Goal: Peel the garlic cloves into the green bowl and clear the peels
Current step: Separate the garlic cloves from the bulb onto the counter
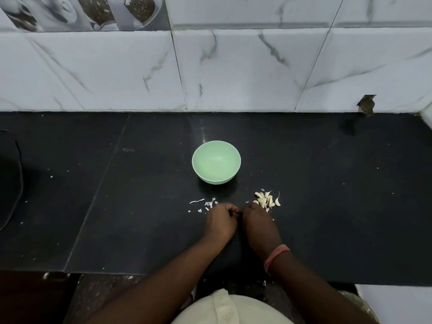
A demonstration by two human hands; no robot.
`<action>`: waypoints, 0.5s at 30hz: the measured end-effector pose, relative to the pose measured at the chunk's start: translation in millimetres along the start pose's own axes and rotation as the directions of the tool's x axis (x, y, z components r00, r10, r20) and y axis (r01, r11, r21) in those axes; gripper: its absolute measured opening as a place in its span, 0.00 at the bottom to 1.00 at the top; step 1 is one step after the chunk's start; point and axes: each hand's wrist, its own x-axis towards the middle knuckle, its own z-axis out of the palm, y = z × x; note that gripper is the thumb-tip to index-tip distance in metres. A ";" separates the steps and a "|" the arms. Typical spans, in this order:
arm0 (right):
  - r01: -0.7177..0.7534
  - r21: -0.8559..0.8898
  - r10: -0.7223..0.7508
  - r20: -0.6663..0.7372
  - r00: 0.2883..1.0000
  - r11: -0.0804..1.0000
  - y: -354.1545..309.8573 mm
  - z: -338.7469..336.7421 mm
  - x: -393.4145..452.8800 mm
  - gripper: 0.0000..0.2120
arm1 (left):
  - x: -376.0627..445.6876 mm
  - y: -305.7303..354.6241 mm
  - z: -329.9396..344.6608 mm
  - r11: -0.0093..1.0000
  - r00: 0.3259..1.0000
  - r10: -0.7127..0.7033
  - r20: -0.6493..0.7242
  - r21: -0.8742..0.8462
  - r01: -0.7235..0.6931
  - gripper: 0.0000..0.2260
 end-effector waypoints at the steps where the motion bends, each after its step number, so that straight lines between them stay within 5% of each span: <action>1: 0.009 -0.027 -0.009 0.009 1.000 1.000 -0.8 -1.2 0.1 0.10 | 0.4 0.3 -0.1 1.000 1.000 0.003 0.000 0.009 -0.003 0.11; 11: -0.005 -0.046 0.008 0.059 0.998 0.999 -4.3 -6.1 2.0 0.11 | 3.0 0.4 -0.7 0.999 0.998 -0.045 0.050 0.000 0.045 0.10; 15: -0.094 0.222 0.130 -0.157 0.979 0.971 -7.6 -7.4 -0.9 0.08 | 4.2 -0.3 -1.3 0.959 0.993 -0.114 0.038 -0.258 0.120 0.11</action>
